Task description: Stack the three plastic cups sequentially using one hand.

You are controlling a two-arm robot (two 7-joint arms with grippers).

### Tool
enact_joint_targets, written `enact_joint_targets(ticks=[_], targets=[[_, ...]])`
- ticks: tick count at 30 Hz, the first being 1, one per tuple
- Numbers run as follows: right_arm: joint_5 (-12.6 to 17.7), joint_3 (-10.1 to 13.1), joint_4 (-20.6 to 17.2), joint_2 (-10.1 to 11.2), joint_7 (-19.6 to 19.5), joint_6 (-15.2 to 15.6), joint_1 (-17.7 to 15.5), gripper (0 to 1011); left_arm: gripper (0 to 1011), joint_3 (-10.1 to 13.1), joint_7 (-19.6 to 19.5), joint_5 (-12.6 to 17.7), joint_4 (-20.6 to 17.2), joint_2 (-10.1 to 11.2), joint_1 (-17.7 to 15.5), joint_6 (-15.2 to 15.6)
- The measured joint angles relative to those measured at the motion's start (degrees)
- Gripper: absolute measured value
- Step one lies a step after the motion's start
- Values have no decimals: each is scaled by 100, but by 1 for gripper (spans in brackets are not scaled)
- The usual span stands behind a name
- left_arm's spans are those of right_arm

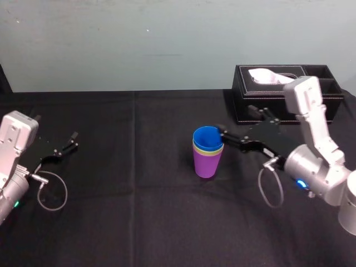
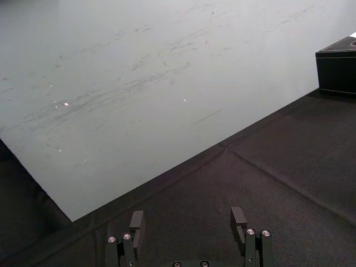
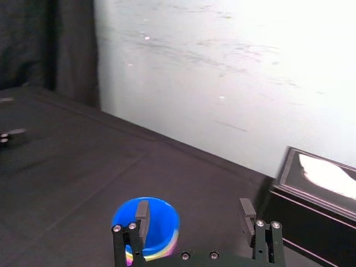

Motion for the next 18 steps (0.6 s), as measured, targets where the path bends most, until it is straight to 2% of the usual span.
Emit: enact_joint_targets(ticks=[9,18], targets=[[-74,320,138,31,-211,-243,-194,1004,1010,0,0,0,0,0,0,0],[-361,597,551,-36,-465,-492,-255,1004,1010,0,0,0,0,0,0,0]])
